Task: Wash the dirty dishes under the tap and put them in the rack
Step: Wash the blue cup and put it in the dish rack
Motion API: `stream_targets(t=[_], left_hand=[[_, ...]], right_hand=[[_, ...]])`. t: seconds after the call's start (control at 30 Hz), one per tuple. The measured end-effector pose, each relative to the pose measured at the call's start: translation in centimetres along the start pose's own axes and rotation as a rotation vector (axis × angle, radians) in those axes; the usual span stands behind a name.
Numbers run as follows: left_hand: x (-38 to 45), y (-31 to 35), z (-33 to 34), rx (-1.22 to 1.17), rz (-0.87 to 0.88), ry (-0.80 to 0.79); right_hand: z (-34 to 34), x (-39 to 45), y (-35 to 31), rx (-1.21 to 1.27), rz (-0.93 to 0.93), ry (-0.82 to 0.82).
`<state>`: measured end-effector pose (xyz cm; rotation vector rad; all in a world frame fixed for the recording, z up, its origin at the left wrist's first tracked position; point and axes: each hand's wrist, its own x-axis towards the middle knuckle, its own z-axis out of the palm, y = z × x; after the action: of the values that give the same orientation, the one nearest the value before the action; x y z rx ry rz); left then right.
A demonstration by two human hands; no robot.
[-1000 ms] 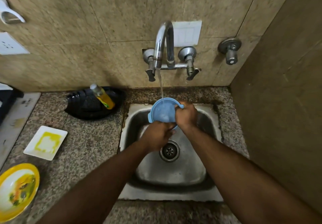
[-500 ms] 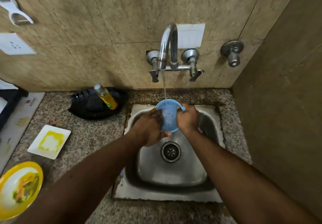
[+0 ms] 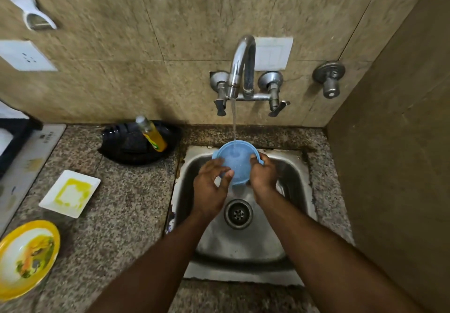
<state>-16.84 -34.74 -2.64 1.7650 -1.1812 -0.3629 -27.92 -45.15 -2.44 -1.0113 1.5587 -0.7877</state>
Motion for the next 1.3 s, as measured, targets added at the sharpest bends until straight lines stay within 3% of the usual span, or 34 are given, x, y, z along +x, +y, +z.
stream_targets(t=[0.1, 0.27, 0.4, 0.53, 0.63, 0.7, 0.77, 0.87, 0.93, 1.1, 1.3], left_hand=[[0.5, 0.0, 0.2, 0.102, -0.090, 0.105], [2.0, 1.9, 0.1, -0.003, -0.535, 0.094], [3.4, 1.6, -1.2, 0.026, -0.444, 0.022], [5.2, 2.3, -1.5, 0.057, -0.370, -0.107], [6.7, 2.6, -1.4, -0.114, -0.420, -0.076], [7.1, 3.1, -1.9, -0.212, -0.430, -0.067], [7.0, 3.4, -2.2, -0.244, -0.382, -0.093], [6.0, 3.4, -2.3, -0.170, -0.376, -0.149], [5.6, 2.5, -2.2, -0.089, -0.485, -0.137], [2.9, 2.0, -0.8, -0.480, -1.074, -0.327], [1.6, 2.4, 1.3, -0.627, -1.305, -0.423]], right_hand=[[0.4, -0.9, 0.4, 0.055, 0.018, -0.024], [0.6, -1.6, 0.6, 0.040, 0.056, -0.145], [-0.1, 0.4, -1.2, -0.276, -0.033, -0.247], [0.2, 1.7, -3.6, -0.451, -0.139, -0.178], [-0.1, 0.8, -4.9, -0.328, -0.033, -0.220], [-1.0, -0.1, -5.2, -0.134, 0.153, -0.401], [-2.1, -0.7, -5.2, -0.083, 0.209, -0.537], [-3.1, -0.7, -4.9, -0.099, 0.223, -0.537], [-3.6, -0.6, -4.6, -0.212, 0.246, -0.540], [-5.3, -0.3, -4.5, -0.583, 0.368, -0.522], [-5.6, -1.1, -6.5, -0.597, 0.154, -0.523]])
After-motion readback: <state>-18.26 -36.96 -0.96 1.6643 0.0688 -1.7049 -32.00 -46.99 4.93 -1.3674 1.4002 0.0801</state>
